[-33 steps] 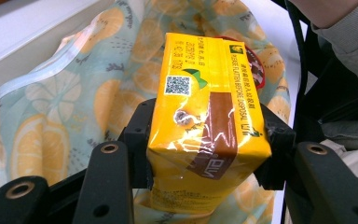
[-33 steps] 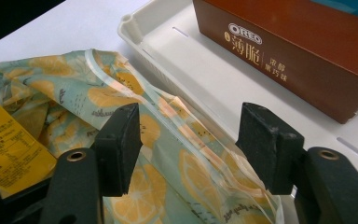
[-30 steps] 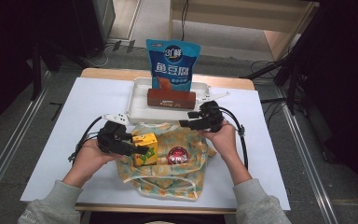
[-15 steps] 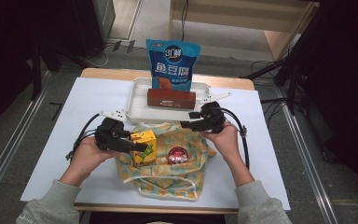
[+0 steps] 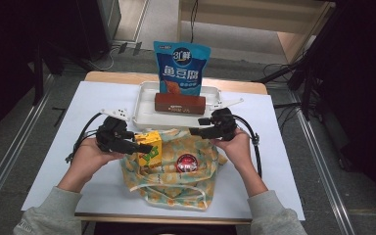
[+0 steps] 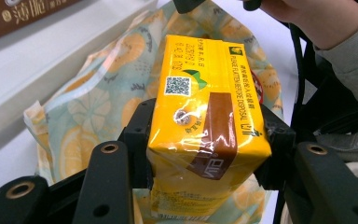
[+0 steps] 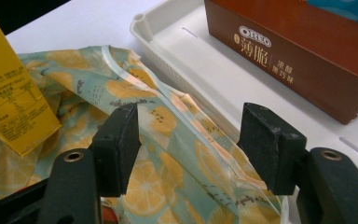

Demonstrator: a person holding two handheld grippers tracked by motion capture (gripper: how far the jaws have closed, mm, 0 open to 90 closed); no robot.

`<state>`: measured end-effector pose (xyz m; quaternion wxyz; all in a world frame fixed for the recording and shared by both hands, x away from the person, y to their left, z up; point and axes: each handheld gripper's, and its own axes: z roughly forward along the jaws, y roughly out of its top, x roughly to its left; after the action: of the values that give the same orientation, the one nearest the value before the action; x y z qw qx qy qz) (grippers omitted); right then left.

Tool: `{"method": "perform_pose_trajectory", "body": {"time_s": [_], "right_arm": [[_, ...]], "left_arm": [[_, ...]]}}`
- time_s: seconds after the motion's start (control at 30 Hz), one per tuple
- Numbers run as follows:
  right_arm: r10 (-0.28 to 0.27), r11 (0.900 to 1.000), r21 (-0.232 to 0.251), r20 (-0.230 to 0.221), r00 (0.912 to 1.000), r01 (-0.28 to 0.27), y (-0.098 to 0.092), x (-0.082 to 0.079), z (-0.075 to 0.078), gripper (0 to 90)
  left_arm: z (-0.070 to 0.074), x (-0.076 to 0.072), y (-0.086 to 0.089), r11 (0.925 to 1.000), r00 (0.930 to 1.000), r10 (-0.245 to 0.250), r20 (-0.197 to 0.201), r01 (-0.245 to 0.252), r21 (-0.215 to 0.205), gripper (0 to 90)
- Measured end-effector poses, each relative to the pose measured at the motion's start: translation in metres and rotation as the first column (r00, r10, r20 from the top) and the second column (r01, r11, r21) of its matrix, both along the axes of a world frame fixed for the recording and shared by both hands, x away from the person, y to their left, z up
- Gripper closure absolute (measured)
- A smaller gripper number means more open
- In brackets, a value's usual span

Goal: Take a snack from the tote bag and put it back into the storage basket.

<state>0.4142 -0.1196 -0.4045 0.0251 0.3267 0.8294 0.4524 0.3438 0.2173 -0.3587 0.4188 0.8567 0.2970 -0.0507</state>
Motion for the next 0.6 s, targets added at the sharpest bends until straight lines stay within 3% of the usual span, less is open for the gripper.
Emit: {"method": "perform_pose_trajectory", "body": {"time_s": [0.23,0.4,0.6], "right_arm": [[-0.007,1.000,0.018,-0.012,0.9999,0.007,-0.004,0.000,0.001,39.2],[-0.005,1.000,0.001,0.013,0.9999,0.005,-0.005,-0.002,0.003,39.4],[-0.002,1.000,-0.011,0.005,1.0000,0.002,-0.004,-0.003,0.000,39.3]], "left_arm": [[0.005,0.007,0.002,1.0000,0.9998,0.005,-0.020,-0.005,0.004,50.8],[0.009,0.010,0.002,1.0000,0.9999,0.000,-0.011,0.000,0.000,50.8],[0.014,0.014,0.006,0.9999,0.9999,0.011,-0.001,-0.011,-0.001,50.8]]}}
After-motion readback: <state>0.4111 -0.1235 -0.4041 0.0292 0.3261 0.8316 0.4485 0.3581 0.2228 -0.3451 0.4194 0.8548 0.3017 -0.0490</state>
